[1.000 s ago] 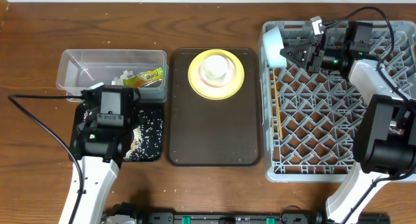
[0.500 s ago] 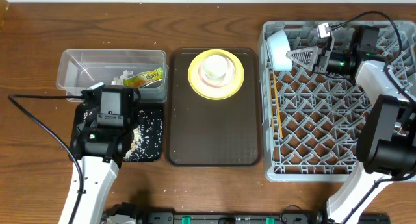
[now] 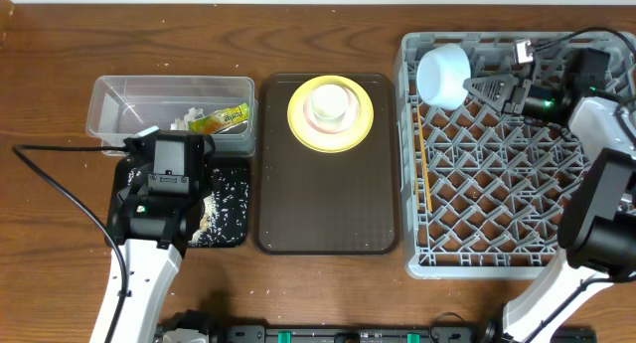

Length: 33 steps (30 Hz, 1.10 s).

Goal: Sort waste into correct bins and load items into the dishwasher rack

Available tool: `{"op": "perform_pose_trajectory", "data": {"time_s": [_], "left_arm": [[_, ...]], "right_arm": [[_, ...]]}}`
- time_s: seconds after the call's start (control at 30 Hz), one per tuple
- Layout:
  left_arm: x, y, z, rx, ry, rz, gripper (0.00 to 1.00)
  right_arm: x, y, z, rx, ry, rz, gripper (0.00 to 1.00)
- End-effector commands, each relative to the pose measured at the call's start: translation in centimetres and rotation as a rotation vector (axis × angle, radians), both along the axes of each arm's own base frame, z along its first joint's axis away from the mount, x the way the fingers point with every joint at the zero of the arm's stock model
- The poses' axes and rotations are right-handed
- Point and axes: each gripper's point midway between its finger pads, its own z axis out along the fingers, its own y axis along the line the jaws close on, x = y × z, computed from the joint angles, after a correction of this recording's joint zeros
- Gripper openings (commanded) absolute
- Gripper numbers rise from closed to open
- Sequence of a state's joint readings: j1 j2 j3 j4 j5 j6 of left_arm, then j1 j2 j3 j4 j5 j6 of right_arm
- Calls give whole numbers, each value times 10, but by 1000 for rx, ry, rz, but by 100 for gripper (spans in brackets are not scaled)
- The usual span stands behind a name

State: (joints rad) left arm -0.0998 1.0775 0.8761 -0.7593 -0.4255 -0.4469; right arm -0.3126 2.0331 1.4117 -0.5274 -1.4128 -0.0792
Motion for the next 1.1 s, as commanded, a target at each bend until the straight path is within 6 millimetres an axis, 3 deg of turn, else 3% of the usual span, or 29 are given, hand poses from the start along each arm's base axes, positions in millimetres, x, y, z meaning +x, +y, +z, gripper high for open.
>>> {"op": "perform_pose_trajectory", "data": {"time_s": [0.0, 0.27, 0.4, 0.63, 0.83, 1.07], "left_arm": [[2, 4, 7, 15, -13, 10, 96], [2, 4, 7, 16, -13, 9, 96], [2, 4, 7, 16, -13, 10, 96], [2, 4, 7, 16, -13, 9, 96], [2, 4, 7, 16, -13, 9, 96], [2, 4, 7, 16, -13, 10, 96]], "right_arm": [[11, -25, -59, -284, 146, -138, 4], [12, -55, -87, -452, 226, -233, 2], [4, -60, -95, -482, 284, -242, 1], [-2, -64, -91, -477, 332, -261, 1], [1, -76, -50, -569, 295, -366, 7], [-4, -83, 38, -900, 122, -549, 29]]}}
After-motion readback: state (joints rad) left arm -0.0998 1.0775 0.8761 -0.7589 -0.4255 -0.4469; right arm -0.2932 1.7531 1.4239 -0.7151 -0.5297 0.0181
